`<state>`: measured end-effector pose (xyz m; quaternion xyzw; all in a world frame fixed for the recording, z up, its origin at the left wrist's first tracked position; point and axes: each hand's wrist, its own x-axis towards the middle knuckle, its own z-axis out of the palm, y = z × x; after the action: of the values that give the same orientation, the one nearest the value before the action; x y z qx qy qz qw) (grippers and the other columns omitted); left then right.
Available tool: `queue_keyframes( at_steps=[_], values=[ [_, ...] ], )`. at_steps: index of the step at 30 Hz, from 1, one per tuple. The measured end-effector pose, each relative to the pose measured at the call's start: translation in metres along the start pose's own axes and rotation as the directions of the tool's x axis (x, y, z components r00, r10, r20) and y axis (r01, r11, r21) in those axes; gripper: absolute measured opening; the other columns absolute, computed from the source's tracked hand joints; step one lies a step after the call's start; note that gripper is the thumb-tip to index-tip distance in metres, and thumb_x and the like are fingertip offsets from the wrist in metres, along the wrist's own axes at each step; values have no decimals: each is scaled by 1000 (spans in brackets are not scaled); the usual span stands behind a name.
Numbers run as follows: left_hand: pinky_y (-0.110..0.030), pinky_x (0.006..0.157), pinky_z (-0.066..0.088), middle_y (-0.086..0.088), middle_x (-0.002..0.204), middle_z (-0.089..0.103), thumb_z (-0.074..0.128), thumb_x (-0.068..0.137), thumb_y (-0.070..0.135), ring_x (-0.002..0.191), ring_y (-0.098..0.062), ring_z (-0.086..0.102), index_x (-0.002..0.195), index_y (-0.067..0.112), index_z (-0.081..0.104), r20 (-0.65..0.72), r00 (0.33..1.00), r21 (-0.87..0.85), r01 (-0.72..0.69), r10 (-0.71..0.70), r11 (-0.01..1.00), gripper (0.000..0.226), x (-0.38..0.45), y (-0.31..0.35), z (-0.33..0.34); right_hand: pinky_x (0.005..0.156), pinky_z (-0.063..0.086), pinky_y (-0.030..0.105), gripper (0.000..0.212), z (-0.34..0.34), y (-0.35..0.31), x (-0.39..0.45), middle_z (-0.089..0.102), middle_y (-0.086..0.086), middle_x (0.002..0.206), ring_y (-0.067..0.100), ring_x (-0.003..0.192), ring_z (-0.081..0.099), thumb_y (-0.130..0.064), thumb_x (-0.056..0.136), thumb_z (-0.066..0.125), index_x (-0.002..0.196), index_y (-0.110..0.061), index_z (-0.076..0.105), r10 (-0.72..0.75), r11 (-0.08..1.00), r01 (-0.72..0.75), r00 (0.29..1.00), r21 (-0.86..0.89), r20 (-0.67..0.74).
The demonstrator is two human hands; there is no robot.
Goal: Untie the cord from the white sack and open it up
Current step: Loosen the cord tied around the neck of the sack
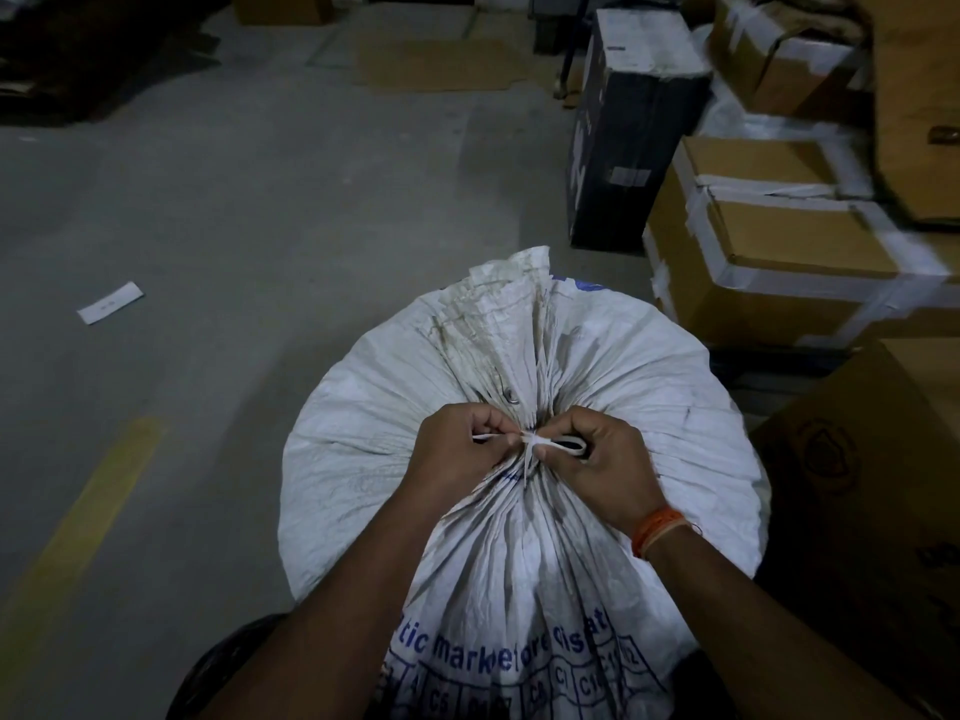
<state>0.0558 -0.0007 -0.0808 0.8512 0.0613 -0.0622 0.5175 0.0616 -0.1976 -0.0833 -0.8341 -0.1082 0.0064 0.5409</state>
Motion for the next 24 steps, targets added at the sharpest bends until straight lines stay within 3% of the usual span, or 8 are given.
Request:
queue_keyframes(
  at_steps=[4,9,16,24],
  values=[
    [-28,71,56,3,77,80,81,85,18,78,-15,76,81,23,82,-7,1000,-2,-3,3,1000,6,0,2,4,65,52,17,10,1,-1,0,74,-4,76,6,72,69,-9,80,82,81,-16,76,-5,1000,5,1000,1,5],
    [-17,64,54,7,73,79,81,86,16,69,-4,73,80,24,82,-10,1000,-31,-2,2,1000,11,-1,5,13,68,54,17,9,0,-1,0,74,-5,78,7,76,71,-11,81,82,82,-18,76,-3,1000,3,1000,-6,7],
    [-37,78,63,6,77,81,82,86,19,77,-13,78,82,23,82,8,1000,-82,24,-23,996,6,-2,4,10,71,55,17,11,1,-2,0,76,-5,80,6,78,71,-9,80,82,81,-18,76,22,1000,-22,1000,22,6],
    [-19,68,53,6,76,79,81,86,18,73,-6,72,84,21,82,-12,1000,-12,4,-4,1000,3,0,3,1,71,52,13,9,0,-2,0,76,-5,80,5,79,71,-10,80,83,83,-16,77,7,1000,-7,1000,5,0]
  ],
)
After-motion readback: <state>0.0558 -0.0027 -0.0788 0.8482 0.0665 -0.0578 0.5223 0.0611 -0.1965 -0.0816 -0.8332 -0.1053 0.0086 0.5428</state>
